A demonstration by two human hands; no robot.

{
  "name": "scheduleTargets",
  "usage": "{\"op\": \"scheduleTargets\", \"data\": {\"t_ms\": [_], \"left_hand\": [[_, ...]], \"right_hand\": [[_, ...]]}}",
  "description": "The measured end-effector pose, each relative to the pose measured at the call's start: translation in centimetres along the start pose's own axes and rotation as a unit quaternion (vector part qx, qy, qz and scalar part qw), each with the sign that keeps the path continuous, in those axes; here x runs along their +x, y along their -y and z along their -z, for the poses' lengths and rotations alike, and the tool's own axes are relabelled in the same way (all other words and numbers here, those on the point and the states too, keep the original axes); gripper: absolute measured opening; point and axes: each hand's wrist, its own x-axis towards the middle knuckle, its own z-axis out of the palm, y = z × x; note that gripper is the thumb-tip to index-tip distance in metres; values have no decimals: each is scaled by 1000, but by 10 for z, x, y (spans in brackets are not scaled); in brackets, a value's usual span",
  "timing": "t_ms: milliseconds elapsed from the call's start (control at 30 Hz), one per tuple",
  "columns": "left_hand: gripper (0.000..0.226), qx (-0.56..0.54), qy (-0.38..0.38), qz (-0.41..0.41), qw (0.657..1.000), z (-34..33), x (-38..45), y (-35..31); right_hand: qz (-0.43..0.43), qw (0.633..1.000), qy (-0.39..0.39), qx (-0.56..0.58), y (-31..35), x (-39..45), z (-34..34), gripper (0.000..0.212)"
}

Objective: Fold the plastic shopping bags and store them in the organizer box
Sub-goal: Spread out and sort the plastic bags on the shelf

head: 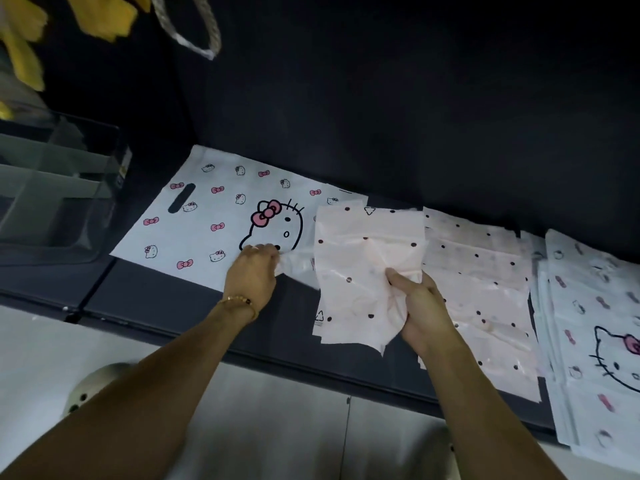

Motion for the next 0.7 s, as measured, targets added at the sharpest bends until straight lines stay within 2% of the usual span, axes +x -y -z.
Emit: {"op": "scheduleTargets", "data": {"t_ms": [67, 100, 167, 200, 267, 333, 433, 467, 500, 567, 600, 667, 700], "left_hand": [[18, -110, -29, 132, 985, 12, 15, 2], [19, -172, -51, 201, 963, 19, 22, 6], [20, -294, -93, 311, 899, 35, 30, 18], [19, -343, -107, 343, 868, 43, 30, 25], [16, -410, -124, 376, 822, 58, 25, 37], [25, -441, -138, 383, 800, 69, 18, 42], [28, -472, -143, 388, 779, 79, 10, 42], [27, -485, -133, 390, 772, 81, 8, 41], [26, -496, -121, 388, 767, 83, 5, 40], [22, -523, -98, 381, 756, 86, 1, 38], [19, -538, -89, 376, 749, 88, -1, 37], [14, -561, -79, 358, 742, 94, -5, 34], [14, -572, -73, 346, 740, 98, -6, 32]], "right_hand": [[4, 999, 32, 26, 1, 6, -7, 31], [6, 998, 46, 38, 2, 10, -12, 33], [10, 997, 70, 29, -1, 19, -22, 33], [10, 998, 59, -6, -5, 24, -27, 32], [10, 984, -32, -173, -16, 35, -36, 28], [23, 922, -143, -358, -29, 46, -37, 31], [84, 867, -210, -443, -37, 49, -38, 56], [128, 827, -224, -499, -40, 47, -37, 69], [182, 764, -234, -573, -44, 43, -36, 78], [292, 644, -182, -683, -53, 37, -36, 74], [308, 609, -112, -722, -56, 35, -38, 67], [253, 578, 30, -775, -63, 36, -43, 62], [224, 580, 61, -781, -66, 38, -45, 64]]}}
